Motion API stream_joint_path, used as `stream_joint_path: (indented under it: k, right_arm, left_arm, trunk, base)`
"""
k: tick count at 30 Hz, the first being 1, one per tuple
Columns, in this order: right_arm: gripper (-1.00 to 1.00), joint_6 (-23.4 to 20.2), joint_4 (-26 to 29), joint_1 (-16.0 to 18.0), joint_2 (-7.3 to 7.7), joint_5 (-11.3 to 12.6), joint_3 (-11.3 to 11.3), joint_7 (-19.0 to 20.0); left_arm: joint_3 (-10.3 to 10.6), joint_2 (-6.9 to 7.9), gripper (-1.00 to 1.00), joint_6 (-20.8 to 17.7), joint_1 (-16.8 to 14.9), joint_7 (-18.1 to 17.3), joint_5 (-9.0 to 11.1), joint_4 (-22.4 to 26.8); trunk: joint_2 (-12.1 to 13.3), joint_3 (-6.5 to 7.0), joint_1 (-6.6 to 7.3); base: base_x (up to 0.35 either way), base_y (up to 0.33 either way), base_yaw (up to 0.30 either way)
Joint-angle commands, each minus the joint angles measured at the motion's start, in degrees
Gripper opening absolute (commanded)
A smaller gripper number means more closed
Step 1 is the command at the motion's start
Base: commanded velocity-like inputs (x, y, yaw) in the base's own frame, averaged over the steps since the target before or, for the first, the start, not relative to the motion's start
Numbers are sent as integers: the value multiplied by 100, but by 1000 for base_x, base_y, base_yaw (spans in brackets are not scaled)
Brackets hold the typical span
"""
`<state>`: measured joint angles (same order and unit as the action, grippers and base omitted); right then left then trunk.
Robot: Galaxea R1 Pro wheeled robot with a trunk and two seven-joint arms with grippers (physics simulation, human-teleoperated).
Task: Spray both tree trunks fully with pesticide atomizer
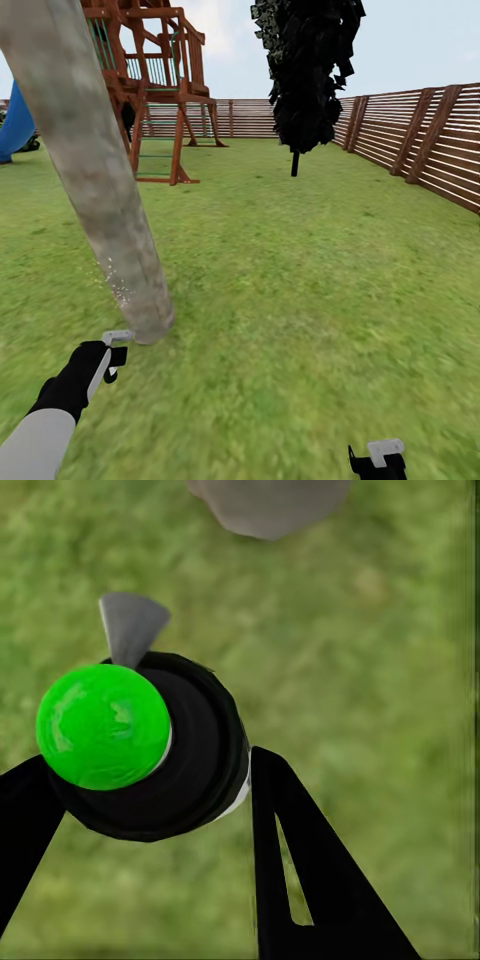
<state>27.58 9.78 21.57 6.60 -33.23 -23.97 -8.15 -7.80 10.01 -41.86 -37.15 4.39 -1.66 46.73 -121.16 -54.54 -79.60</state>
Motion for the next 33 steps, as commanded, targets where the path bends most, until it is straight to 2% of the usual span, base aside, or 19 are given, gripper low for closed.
stream_joint_path:
  k: [1,5,10,15,20,28,33]
  right_arm:
    - [100,18,-11,5,-1,-61,-29,-28]
    - [100,19,-11,5,-1,-61,-29,-28]
    - [100,17,-11,5,-1,-61,-29,-28]
    - [100,19,-11,5,1,-61,-29,-28]
    - [100,20,-11,5,16,-61,-29,-30]
    - [100,19,-11,5,17,-61,-32,-29]
    - [100,20,-11,5,9,-61,-30,-30]
  left_arm:
    - [-1,0,-100,-33,-3,36,-32,7]
    - [6,1,-100,-33,-3,36,-29,4]
    - [2,-8,-100,-33,-3,36,-27,3]
    - [0,-8,-100,-30,-3,36,-20,3]
    - [4,-8,-100,-32,2,23,-32,-1]
    - [2,107,-100,-48,443,5,-60,-6]
    - [22,37,-100,-33,503,8,-88,8]
  trunk:
    - [-2,-5,1]
    - [-2,-5,1]
    - [-2,-5,1]
    - [-2,-5,1]
    - [-2,-5,1]
    - [-2,-5,1]
    - [-2,-5,1]
  base:
    - [0,-273,0]
    - [0,-273,63]
    - [39,-273,258]
    - [156,-256,269]
    - [194,-231,35]
    - [167,-232,4]
    - [159,-234,227]
